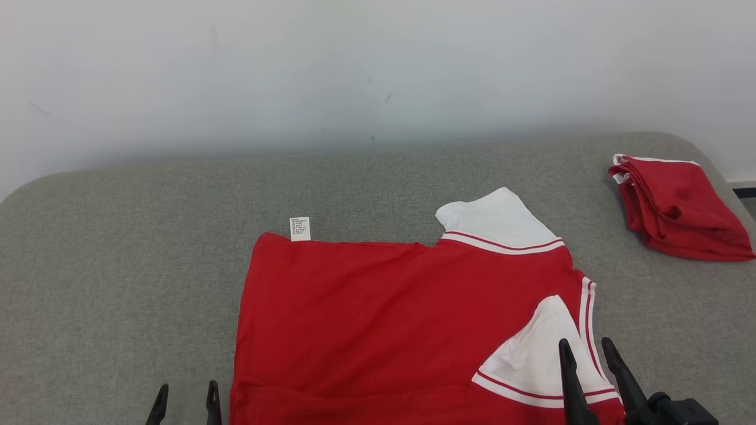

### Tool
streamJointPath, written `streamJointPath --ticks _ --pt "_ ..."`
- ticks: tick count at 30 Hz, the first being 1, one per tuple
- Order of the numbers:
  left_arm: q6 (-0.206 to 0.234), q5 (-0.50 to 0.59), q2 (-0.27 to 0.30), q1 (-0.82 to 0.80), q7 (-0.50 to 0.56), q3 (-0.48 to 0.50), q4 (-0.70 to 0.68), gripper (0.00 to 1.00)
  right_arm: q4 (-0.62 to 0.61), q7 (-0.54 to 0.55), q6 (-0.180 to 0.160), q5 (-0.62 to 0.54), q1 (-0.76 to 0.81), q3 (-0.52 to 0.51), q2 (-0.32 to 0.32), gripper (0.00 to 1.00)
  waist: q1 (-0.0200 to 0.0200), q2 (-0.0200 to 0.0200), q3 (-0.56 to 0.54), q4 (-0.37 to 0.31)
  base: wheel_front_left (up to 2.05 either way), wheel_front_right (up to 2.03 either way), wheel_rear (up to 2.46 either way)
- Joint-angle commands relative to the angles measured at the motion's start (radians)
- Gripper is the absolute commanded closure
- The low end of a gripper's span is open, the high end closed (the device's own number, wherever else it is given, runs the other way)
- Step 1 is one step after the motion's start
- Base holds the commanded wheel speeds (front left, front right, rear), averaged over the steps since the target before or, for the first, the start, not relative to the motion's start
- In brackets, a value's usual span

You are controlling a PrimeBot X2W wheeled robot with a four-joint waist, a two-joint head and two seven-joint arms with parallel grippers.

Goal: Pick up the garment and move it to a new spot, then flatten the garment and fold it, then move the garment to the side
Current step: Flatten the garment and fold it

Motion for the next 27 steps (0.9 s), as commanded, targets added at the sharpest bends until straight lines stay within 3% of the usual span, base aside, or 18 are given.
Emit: streamJointPath --ticks 1,9,15,22,27 --pt "0.007 0.000 -0.003 0.018 -0.003 0.007 0.003 0.00 -0.009 -0.004 -0.002 -0.009 0.011 -0.003 0.006 0.00 0.0000 0.0000 0.001 0.002 0.00 0.00 0.00" --pt "-0.001 -0.014 -0.005 -0.015 -0.003 0.029 0.022 0.00 -0.001 -0.004 -0.002 -0.024 0.021 -0.015 0.028 0.00 0.0000 0.0000 0.003 0.006 0.00 0.00 0.00" --pt "-0.040 -0.027 0.019 -0.119 -0.003 0.054 0.057 0.00 0.018 -0.004 -0.002 -0.010 -0.079 0.005 -0.004 0.00 0.0000 0.0000 0.039 -0.026 0.00 0.00 0.00" --pt "-0.069 -0.078 0.134 -0.377 -0.001 -0.019 0.240 0.00 0.110 -0.004 -0.002 0.012 -0.322 0.061 -0.079 0.00 0.0000 0.0000 0.147 -0.079 0.00 0.00 0.00" --pt "-0.067 -0.285 0.228 -0.587 0.110 -0.183 0.326 0.00 0.192 -0.002 -0.002 0.031 -0.524 0.096 -0.107 0.00 0.0000 0.0000 0.235 -0.106 0.00 0.00 0.00"
